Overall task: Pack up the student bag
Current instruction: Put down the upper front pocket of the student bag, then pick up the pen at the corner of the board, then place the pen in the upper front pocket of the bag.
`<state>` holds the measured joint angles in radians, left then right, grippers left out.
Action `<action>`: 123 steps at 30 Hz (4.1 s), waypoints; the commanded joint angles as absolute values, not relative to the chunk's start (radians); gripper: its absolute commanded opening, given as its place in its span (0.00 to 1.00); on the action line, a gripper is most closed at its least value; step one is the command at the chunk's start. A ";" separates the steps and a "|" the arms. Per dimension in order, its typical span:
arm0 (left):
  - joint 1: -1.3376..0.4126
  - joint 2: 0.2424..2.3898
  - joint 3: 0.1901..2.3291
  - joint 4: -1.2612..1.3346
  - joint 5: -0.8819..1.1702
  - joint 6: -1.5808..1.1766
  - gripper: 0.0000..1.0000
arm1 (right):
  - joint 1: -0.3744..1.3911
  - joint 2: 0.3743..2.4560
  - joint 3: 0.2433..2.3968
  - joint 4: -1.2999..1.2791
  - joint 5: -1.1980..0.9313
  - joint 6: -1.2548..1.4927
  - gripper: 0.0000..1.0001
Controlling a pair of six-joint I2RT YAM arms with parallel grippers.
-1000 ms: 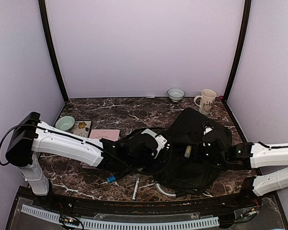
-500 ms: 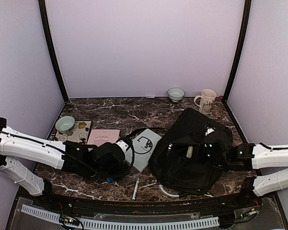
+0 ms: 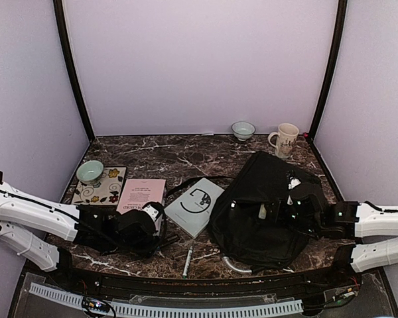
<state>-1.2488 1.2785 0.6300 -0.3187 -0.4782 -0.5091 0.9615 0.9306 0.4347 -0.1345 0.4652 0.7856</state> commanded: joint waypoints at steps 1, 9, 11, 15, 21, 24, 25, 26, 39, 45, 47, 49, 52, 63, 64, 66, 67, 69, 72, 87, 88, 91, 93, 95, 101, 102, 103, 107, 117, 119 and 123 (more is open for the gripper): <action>-1.244 1.280 0.592 -0.296 -0.426 -0.544 0.73 | 0.968 0.890 0.412 -0.094 0.433 0.800 0.43; -1.244 1.295 0.535 -0.201 -0.328 -0.542 0.69 | 1.033 0.841 0.396 -0.013 0.361 0.805 0.48; -1.244 1.315 0.535 -0.180 -0.316 -0.529 0.67 | 1.059 0.849 0.401 -0.017 0.376 0.813 0.48; -1.244 1.373 0.530 -0.114 -0.309 -0.512 0.64 | 1.104 0.863 0.409 -0.026 0.412 0.829 0.48; -1.244 1.454 0.560 -0.088 -0.300 -0.508 0.53 | 1.146 0.871 0.419 -0.029 0.440 0.843 0.48; -1.244 1.470 0.567 -0.074 -0.274 -0.507 0.42 | 1.156 0.870 0.421 -0.038 0.450 0.849 0.48; -1.244 1.473 0.570 -0.072 -0.263 -0.509 0.38 | 1.159 0.868 0.421 -0.038 0.451 0.850 0.48; -1.244 1.474 0.571 -0.070 -0.255 -0.514 0.32 | 1.159 0.867 0.418 -0.035 0.451 0.850 0.48; -1.245 1.475 0.580 -0.100 -0.254 -0.571 0.38 | 1.164 0.864 0.409 -0.030 0.448 0.849 0.48; -1.240 1.492 0.586 -0.112 -0.260 -0.560 0.41 | 1.170 0.864 0.409 -0.028 0.450 0.850 0.49; -1.239 1.494 0.585 -0.112 -0.262 -0.561 0.35 | 1.172 0.869 0.412 -0.028 0.451 0.850 0.49; -1.239 1.490 0.587 -0.110 -0.264 -0.557 0.28 | 1.174 0.871 0.414 -0.026 0.452 0.851 0.49; -1.241 1.478 0.589 -0.091 -0.255 -0.535 0.20 | 1.177 0.876 0.414 -0.024 0.452 0.852 0.49; -1.269 1.355 0.640 -0.166 -0.330 -0.518 0.12 | 1.222 1.007 0.459 0.098 0.423 0.823 0.54; -1.277 1.336 0.640 -0.156 -0.332 -0.506 0.12 | 1.229 1.035 0.475 0.107 0.422 0.815 0.55; -1.294 1.297 0.644 -0.144 -0.337 -0.488 0.11 | 1.249 1.091 0.510 0.117 0.420 0.800 0.57; -1.301 1.285 0.649 -0.141 -0.335 -0.479 0.11 | 1.253 1.118 0.529 0.112 0.426 0.795 0.58; -1.309 1.272 0.668 -0.138 -0.320 -0.463 0.12 | 1.264 1.158 0.565 0.082 0.458 0.795 0.59; -1.321 1.298 0.708 -0.146 -0.300 -0.448 0.12 | 1.271 1.186 0.603 0.002 0.536 0.821 0.62; -1.348 1.619 1.000 -0.110 -0.214 -0.383 0.11 | 1.274 1.070 0.554 -0.326 0.743 0.913 0.90; -1.348 1.644 1.031 -0.114 -0.204 -0.375 0.11 | 1.274 1.068 0.550 -0.332 0.745 0.912 0.92; -1.346 1.737 1.131 -0.143 -0.172 -0.358 0.11 | 1.273 1.074 0.547 -0.355 0.744 0.910 0.97; -1.343 1.781 1.183 -0.157 -0.147 -0.338 0.11 | 1.274 1.088 0.550 -0.379 0.747 0.920 0.97; -1.338 1.808 1.220 -0.165 -0.128 -0.327 0.11 | 1.274 1.100 0.551 -0.398 0.751 0.927 0.97; -1.310 1.825 1.254 -0.177 -0.078 -0.300 0.11 | 1.275 1.129 0.564 -0.419 0.759 0.930 0.97; -1.306 1.823 1.251 -0.179 -0.078 -0.298 0.10 | 1.274 1.130 0.564 -0.418 0.758 0.929 0.97; -1.305 1.820 1.246 -0.177 -0.077 -0.297 0.11 | 1.275 1.135 0.567 -0.421 0.761 0.928 0.97; -1.295 1.820 1.219 -0.151 -0.056 -0.294 0.10 | 1.274 1.145 0.577 -0.445 0.772 0.946 0.95; -1.267 1.888 1.265 -0.146 -0.018 -0.282 0.10 | 1.274 1.185 0.584 -0.446 0.840 0.964 0.87; -1.265 1.910 1.294 -0.157 -0.016 -0.281 0.10 | 1.274 1.197 0.586 -0.431 0.857 0.962 0.85; -1.256 1.966 1.353 -0.186 -0.022 -0.284 0.10 | 1.273 1.231 0.588 -0.408 0.888 0.954 0.83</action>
<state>-1.2686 1.9331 1.2842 -0.1577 -0.0303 -0.2943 1.2655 1.2034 0.5598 -0.4328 0.8188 0.9478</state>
